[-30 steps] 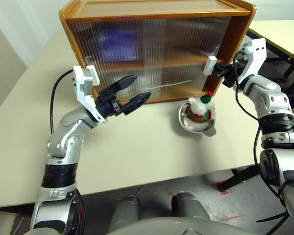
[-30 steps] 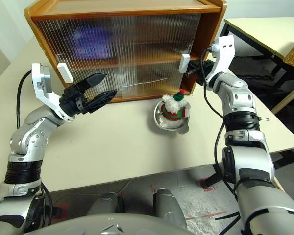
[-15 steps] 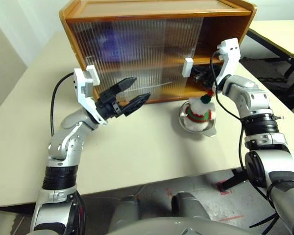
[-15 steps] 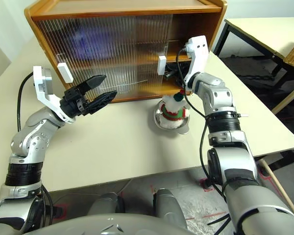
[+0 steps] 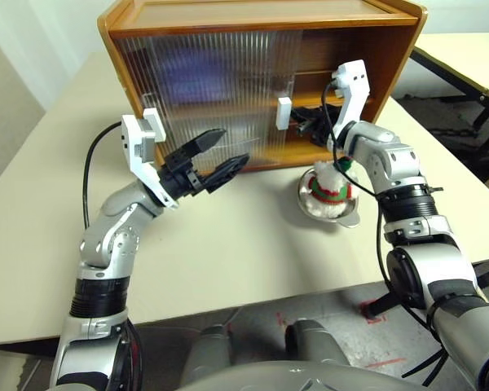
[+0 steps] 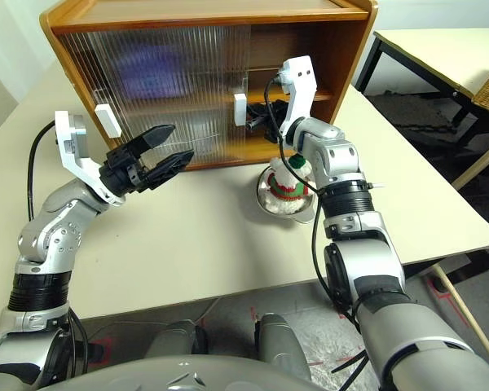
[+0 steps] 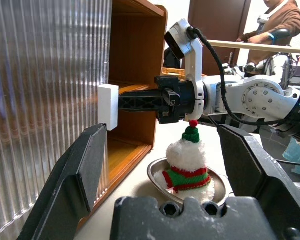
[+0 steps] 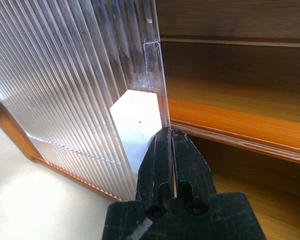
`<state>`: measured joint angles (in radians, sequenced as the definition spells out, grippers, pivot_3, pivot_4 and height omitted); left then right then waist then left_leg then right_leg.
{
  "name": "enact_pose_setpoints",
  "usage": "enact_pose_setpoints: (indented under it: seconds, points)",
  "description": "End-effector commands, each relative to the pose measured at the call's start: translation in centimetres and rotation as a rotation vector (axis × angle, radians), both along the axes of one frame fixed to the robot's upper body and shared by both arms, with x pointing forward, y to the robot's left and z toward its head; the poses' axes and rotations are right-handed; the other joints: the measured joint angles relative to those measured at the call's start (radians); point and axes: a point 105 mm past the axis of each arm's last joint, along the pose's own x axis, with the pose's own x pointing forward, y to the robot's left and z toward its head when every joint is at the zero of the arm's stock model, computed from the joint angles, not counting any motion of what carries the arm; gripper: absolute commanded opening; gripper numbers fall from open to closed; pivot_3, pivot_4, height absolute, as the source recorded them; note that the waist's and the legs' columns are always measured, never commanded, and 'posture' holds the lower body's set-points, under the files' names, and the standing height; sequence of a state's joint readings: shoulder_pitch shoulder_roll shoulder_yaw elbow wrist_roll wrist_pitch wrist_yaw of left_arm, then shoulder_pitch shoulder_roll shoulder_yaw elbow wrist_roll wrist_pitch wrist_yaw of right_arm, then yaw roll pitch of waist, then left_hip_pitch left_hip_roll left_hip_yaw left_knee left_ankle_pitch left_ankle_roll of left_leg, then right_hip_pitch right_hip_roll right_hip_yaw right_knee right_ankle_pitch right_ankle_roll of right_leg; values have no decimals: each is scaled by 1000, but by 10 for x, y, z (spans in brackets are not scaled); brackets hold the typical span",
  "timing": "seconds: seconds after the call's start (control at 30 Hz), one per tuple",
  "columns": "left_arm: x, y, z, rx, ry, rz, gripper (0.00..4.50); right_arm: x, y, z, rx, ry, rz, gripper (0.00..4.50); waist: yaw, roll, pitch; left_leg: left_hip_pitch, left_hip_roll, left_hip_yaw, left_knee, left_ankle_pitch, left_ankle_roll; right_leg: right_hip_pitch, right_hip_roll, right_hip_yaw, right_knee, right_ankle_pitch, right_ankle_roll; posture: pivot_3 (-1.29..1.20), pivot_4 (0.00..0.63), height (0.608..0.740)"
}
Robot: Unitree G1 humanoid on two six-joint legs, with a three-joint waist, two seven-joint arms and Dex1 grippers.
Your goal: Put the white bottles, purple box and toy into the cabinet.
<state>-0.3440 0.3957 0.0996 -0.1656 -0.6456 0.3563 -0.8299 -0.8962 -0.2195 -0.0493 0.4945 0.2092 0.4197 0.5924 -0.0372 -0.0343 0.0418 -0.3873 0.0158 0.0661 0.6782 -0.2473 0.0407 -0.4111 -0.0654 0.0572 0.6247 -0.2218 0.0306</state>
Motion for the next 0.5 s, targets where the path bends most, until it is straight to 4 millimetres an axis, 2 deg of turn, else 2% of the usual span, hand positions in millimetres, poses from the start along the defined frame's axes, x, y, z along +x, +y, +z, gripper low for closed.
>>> enact_pose_setpoints:
  seconds: [0.03, 0.3, 0.5]
  points:
    - [-2, -2, 2, 7, -19, 0, 4500, -1, 11, 6, 0, -8, 35, 28, 1, 0, 0, 0, 0, 0, 0, 0, 0, 0, 0, 0, 0, 0, 0, 88, 0, 740]
    - [-2, -3, 3, 5, -23, -1, 4500, -2, 13, 6, 3, -5, 49, 28, 0, 0, 0, 0, 0, 0, 0, 0, 0, 0, 0, 0, 0, 0, 0, 80, 0, 740]
    - [-1, -7, 3, 3, -26, -15, 4500, 2, -11, 11, -50, -84, -17, 28, 1, 0, 0, -1, 0, 0, 0, 0, 0, 0, 0, 0, 0, 0, 0, 62, 0, 740]
